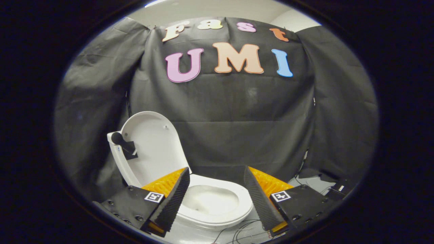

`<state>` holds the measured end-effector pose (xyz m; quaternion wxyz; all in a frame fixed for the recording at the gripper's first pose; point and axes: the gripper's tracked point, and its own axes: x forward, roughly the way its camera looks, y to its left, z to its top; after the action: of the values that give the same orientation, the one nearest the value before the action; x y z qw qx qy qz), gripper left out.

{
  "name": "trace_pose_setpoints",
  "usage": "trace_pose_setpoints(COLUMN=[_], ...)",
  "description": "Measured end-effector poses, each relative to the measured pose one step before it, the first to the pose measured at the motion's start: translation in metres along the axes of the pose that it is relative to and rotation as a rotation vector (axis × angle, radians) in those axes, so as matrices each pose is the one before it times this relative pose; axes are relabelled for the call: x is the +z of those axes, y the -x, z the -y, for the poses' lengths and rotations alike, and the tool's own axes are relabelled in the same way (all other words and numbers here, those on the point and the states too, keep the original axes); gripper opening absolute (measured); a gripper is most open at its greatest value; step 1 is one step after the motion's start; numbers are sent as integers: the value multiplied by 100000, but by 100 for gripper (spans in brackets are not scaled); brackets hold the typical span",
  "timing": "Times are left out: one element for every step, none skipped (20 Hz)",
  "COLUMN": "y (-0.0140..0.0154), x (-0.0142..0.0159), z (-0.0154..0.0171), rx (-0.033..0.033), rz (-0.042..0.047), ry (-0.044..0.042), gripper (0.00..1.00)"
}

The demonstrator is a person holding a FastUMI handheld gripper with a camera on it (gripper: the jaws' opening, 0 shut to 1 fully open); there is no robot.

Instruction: Open the toilet lid.

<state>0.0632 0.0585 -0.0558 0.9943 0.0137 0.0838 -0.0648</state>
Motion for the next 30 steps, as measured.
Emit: trace_pose_setpoints(y=[22,-38,103,-57,-132,-238,52,268,246,144,-18,44,80,139,-24,-31,-37,49,104,89,39,102,166,188,179,218,183,130,86,380], x=[42,-195,-60,199,370,-376,-514,-397,-308,-470,-434,-167,157,253,312,119,-15,-122,-115,-1,238,123,203,175,357,297,358,167,217,91], z=[368,525,395,439,505,270,-24,50,319,655,420,263,81,118,92,101,25,176,288,430,243,247,250,223,199,218,-6,-23,139,394], rx=[-92,-627,-490,-256,-468,394,1125,490,88,-158,-254,-223,-292,-586,-535,-560,-280,-484,-649,-627,-571,-594,-521,-510,-273,-198,27,258,-374,-613], rz=[222,-299,-203,793,821,-1290,-1738,-1147,-913,-910,-1472,-549,198,1099,969,805,292,-331,-446,1,576,127,120,432,679,766,579,132,-481,-346], ry=[-430,-458,-49,-381,-546,-63,1102,2901,2111,-71,-1147,-1491,-722,-612,-546,-344,-37,82,-152,-583,-661,224,864,543,-133,-381,12,1109,2753,2834], gripper=[99,99,99,99,99,99,99,98,98,98,98,98,98,98,98,98,98,98,98,98,98,98,98,98,98,98,98,98,98,98])
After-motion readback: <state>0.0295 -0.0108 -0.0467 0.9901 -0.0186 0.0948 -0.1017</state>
